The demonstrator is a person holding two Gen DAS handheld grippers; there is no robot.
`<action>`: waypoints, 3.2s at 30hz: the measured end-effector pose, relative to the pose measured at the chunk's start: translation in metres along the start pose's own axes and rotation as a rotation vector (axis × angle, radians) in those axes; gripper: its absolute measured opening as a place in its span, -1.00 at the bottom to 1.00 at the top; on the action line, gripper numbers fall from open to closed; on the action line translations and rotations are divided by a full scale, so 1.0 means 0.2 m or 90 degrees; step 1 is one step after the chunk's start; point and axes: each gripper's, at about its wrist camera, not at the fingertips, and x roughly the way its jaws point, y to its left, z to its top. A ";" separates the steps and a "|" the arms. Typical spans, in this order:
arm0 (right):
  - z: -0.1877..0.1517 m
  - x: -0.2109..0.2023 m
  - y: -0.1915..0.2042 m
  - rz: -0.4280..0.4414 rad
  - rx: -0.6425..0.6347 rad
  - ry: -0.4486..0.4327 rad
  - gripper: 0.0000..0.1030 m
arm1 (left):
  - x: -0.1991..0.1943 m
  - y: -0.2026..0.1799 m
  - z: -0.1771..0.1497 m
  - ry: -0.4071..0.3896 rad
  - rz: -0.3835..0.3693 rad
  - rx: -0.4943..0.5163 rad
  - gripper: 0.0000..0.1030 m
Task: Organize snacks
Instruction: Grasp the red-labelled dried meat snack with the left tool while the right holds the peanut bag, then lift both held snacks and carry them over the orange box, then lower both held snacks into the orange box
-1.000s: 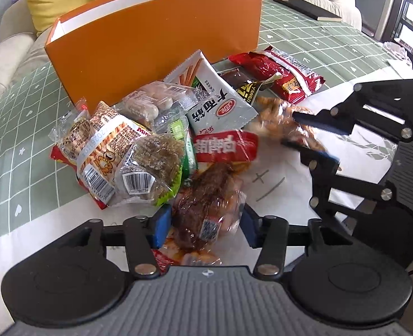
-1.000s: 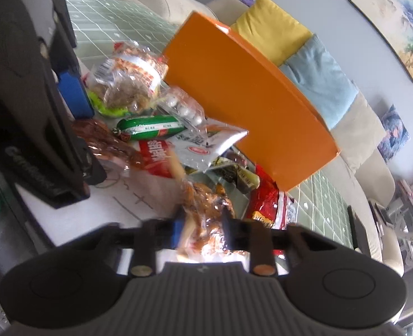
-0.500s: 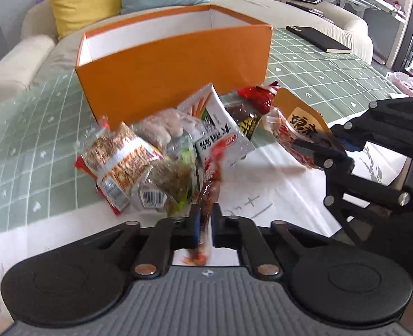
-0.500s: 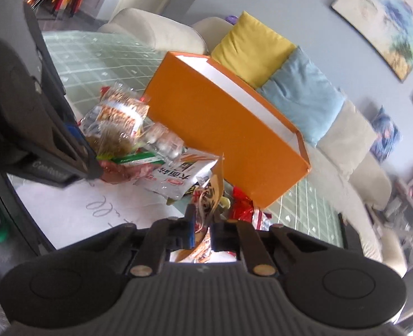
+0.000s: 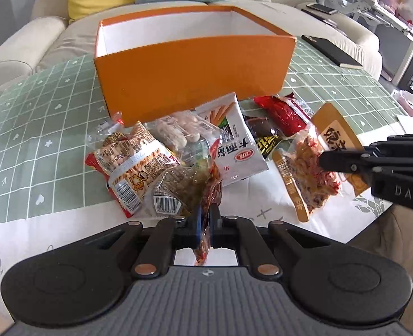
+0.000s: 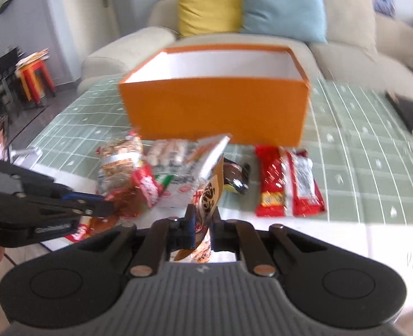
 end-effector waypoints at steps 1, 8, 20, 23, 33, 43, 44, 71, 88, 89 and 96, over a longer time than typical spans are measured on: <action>0.00 0.01 -0.01 0.000 0.003 0.004 -0.90 | 0.00 0.00 0.00 0.000 -0.005 0.003 -0.89; -0.01 0.03 0.05 -0.010 -0.057 0.003 -0.75 | 0.03 -0.04 0.00 0.001 0.010 0.038 -0.79; -0.04 0.14 0.05 -0.006 -0.047 0.055 -0.45 | 0.11 -0.10 -0.01 0.007 0.026 0.105 -0.47; -0.03 0.12 0.06 0.000 -0.050 0.037 -0.54 | 0.13 -0.14 -0.02 0.009 0.034 0.127 -0.42; -0.02 0.10 0.09 -0.008 -0.068 -0.006 -0.68 | 0.11 -0.20 -0.03 -0.013 0.067 0.144 -0.66; 0.01 0.00 0.07 -0.020 -0.068 -0.037 -0.74 | -0.08 -0.11 0.03 -0.048 -0.002 0.016 -0.69; 0.01 -0.02 0.07 -0.021 -0.068 -0.041 -0.74 | -0.09 -0.10 0.04 -0.050 -0.008 0.003 -0.69; 0.58 -0.16 0.04 0.011 -0.080 -0.165 -0.74 | -0.29 0.04 0.58 -0.163 -0.012 -0.066 -0.69; 1.03 0.15 0.06 -0.027 -0.147 -0.196 -0.75 | -0.13 0.17 0.91 -0.188 0.023 -0.077 -0.70; 1.04 0.18 0.06 -0.029 -0.149 -0.193 -0.75 | -0.10 0.17 0.92 -0.184 0.028 -0.077 -0.70; 1.09 0.40 0.04 -0.044 -0.158 -0.154 -0.75 | 0.07 0.25 0.96 -0.139 0.048 -0.084 -0.70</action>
